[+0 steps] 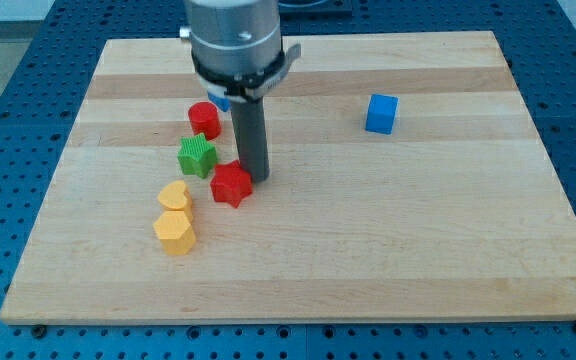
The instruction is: Push the red star closer to the yellow hexagon
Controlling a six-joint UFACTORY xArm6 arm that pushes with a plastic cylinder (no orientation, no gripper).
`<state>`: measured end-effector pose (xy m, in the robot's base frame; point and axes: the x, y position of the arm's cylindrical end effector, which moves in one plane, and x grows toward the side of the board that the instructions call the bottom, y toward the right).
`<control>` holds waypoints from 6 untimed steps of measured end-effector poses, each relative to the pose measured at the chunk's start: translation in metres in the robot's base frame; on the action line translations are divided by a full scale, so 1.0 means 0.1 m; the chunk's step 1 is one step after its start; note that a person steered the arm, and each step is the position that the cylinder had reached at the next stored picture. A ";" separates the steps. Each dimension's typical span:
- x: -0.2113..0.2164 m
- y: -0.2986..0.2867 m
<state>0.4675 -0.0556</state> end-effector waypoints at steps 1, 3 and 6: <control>-0.02 0.10; -0.09 -0.22; 0.41 -0.04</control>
